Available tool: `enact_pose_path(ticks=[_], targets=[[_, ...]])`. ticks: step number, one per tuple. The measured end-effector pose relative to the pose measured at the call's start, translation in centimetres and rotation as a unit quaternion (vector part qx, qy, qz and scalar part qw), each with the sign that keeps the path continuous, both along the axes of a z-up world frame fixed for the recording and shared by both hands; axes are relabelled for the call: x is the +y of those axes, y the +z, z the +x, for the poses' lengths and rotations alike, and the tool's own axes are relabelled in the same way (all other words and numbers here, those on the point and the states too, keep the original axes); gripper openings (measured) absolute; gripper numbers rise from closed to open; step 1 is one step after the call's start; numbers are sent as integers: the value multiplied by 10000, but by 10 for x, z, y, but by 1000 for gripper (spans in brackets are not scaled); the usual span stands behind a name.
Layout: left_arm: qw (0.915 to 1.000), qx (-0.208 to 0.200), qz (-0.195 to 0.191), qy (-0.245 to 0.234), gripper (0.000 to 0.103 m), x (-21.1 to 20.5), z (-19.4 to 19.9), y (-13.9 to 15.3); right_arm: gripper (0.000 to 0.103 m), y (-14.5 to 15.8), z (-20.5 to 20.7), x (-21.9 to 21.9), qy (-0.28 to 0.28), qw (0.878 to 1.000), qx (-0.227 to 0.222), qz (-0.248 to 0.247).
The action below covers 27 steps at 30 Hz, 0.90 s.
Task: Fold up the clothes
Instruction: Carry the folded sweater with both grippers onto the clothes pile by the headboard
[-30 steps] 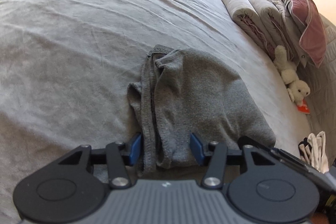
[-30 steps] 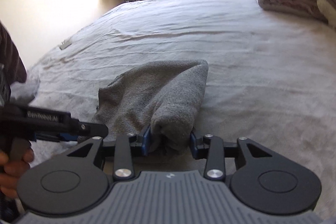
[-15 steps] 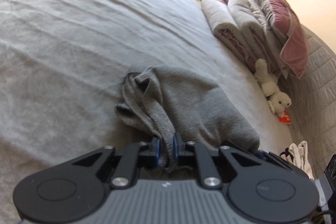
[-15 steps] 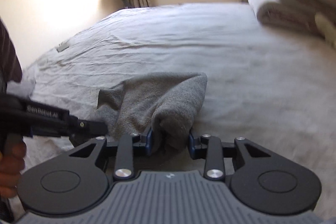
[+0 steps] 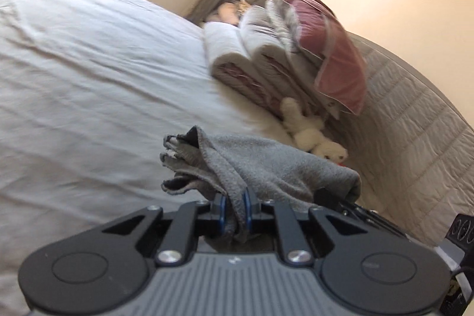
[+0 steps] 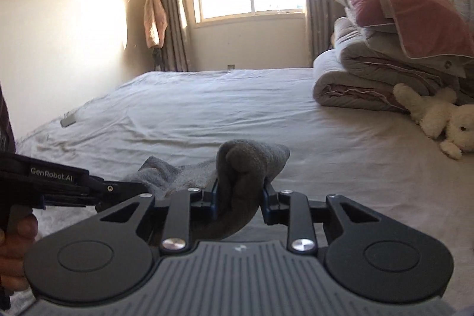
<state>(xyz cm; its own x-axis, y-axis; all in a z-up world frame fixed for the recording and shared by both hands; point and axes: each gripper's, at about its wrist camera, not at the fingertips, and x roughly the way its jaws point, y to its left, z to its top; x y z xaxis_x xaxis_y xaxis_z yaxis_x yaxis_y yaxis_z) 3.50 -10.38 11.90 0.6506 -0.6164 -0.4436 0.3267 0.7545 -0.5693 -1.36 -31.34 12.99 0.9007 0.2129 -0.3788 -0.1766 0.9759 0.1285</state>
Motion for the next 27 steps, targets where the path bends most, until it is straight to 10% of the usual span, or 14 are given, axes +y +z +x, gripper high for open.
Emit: enact_pose_path(ticks=[11,17,24,27], targets=[[9920,-409,-261,-1167,12,-215,27,56,30,52,-27,-189,-811,9925,-904,-114],[9773,-830,-252,-1934,12,-329,-7,45,30,43,-79,-308,-1923,9657,-1622,643],[9634,-509,922,-2463,13,-420,-61,-48,30,-30,-119,-390,-3017,9448,-284,1244],[9685,-486,723,-2333,14,-411,-66,-53,49,-55,-130,-406,-3238,9308,126,1689]])
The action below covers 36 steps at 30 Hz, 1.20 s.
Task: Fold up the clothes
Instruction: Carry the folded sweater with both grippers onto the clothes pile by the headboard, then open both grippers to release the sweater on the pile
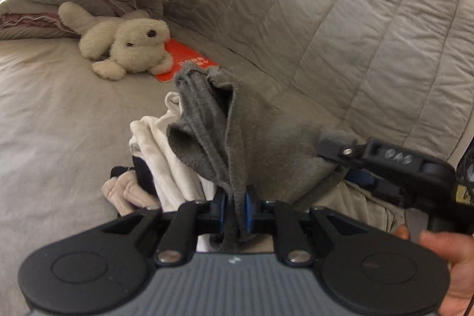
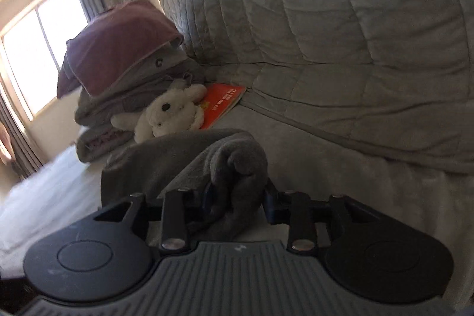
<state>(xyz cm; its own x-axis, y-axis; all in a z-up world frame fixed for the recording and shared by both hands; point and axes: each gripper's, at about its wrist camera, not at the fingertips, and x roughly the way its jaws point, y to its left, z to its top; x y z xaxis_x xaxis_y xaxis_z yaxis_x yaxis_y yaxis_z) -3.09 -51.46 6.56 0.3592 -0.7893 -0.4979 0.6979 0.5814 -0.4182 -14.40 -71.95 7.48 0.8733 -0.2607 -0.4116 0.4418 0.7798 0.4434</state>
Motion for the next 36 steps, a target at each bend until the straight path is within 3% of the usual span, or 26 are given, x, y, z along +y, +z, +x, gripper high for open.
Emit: enact_pose_path(ticks=[1,4,9,13,17,20,24,26,28,32,36], targets=[[9999,94,-40,20,14,2,1,0,63,1,-3,-3,-67,9999,9,123],[9997,226,-57,27,15,7,4,5,70,5,-3,1,-178,9996,187,90],[9996,265,0,26,18,19,4,7,73,22,-16,-1,-622,9977,256,-115],[9994,352,28,59,18,32,3,9,75,37,-23,11,-1057,9914,171,-752],[9992,375,96,136,18,48,2,13,75,42,-20,26,-903,9916,-92,-924],[9992,331,125,200,18,66,3,18,75,45,-5,42,-511,9910,-47,-1237],[9990,302,130,309,18,94,6,23,75,33,30,66,29,9784,980,-1820],[9990,256,149,348,18,109,8,25,79,21,43,73,212,9671,1634,-1939],[9988,223,164,395,18,123,9,25,80,16,46,76,180,9609,1940,-1966],[9983,259,187,481,18,150,12,25,80,16,41,74,163,9629,1865,-1946],[9980,212,243,535,18,177,10,29,80,26,33,80,-89,9719,1287,-1969]])
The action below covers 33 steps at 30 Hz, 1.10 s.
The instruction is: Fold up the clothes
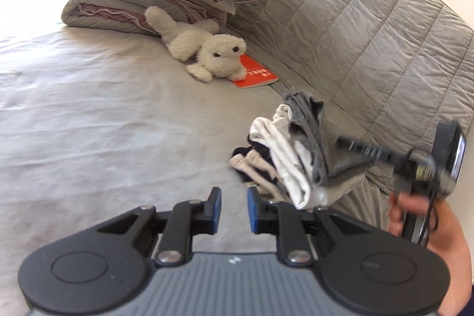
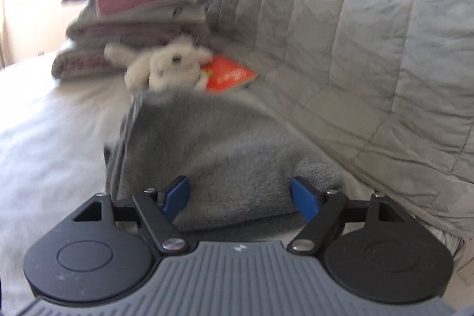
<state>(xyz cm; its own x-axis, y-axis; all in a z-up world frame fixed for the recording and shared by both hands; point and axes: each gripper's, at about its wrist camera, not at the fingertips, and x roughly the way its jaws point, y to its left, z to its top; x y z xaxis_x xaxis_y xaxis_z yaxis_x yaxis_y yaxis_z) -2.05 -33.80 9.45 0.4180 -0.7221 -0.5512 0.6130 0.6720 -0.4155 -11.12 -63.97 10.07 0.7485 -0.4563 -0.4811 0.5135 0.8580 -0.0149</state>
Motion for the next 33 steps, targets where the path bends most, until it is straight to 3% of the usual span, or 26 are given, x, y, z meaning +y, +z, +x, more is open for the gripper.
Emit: enact_pose_path(ticks=[5,8,10,14,17,24,29,33], targets=[[9997,-101,149,152,19,39,-1,5,79,17,14,-6,-223,9947,-1003,36],[9988,-213,319,311,21,62,-1,7,79,7,28,-18,-334,9891,-1267,672],[9973,-316,489,452,21,76,-1,8,79,-6,42,-18,-279,9891,-1061,978],[9946,-279,633,767,22,109,5,3,80,-24,71,11,8,9997,-66,216],[9928,-214,669,970,22,131,8,-1,80,-27,76,26,72,9997,230,-86],[9890,-201,766,1252,27,186,8,-6,80,-4,73,68,8,9989,18,-468],[9843,-385,865,1491,34,223,5,-1,100,20,68,140,841,9944,-432,-474],[9777,-543,1011,1761,37,255,2,3,101,19,74,200,1737,9837,-356,-294]])
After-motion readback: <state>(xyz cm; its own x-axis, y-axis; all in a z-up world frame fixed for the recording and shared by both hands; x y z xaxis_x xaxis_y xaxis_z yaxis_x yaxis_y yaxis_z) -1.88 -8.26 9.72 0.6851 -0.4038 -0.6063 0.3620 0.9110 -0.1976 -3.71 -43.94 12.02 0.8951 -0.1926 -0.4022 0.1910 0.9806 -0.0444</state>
